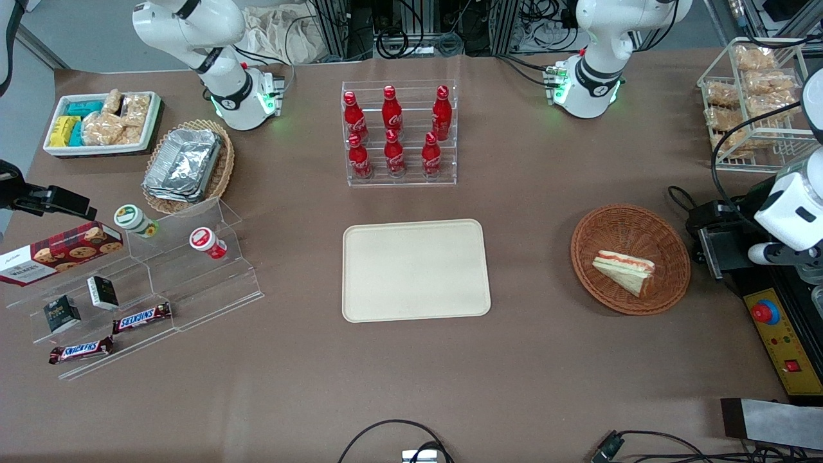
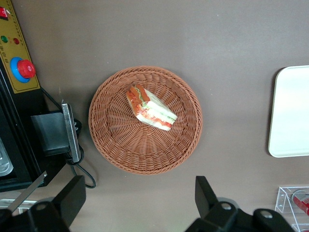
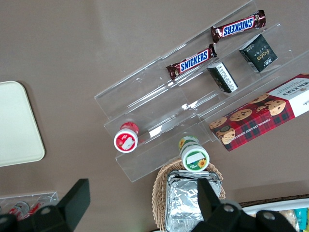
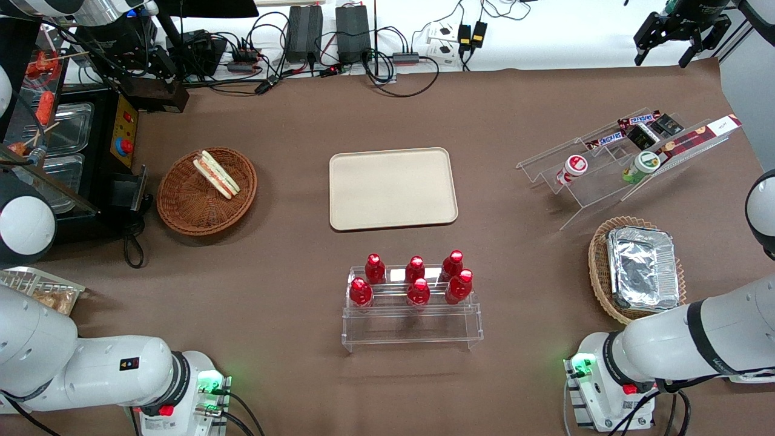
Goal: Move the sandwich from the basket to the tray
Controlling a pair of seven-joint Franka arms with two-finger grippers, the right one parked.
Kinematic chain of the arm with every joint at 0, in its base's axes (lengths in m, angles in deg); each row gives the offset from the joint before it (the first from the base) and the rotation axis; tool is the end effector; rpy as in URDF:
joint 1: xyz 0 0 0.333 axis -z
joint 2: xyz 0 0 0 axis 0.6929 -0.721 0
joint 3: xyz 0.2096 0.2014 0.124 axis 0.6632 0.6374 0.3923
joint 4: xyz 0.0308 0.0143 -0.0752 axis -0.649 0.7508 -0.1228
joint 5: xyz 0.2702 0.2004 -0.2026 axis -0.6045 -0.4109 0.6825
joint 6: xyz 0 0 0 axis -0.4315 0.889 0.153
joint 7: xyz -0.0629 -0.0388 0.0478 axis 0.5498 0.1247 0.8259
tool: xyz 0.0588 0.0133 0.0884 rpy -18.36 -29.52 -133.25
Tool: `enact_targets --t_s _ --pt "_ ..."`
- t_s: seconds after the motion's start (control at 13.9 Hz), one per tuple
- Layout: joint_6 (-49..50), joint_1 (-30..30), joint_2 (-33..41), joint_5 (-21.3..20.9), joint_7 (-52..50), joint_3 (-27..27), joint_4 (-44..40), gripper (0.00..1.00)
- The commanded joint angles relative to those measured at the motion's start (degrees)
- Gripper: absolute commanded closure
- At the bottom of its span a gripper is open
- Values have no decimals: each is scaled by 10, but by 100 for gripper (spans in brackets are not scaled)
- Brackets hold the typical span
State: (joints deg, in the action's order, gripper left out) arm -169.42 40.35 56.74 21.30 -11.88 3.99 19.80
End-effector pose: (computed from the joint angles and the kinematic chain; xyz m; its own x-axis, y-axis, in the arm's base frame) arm 0.6024 0.0020 0.5501 0.9924 -0.0288 -0.1197 -0.0283 -0.9996 0.0065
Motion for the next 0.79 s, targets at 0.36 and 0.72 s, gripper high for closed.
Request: enact_targets --t_s 0.36,0.72 --pt "11 0 -14 -6 -2 0 -24 0" --pt "15 0 -19 -9 -7 0 -15 0"
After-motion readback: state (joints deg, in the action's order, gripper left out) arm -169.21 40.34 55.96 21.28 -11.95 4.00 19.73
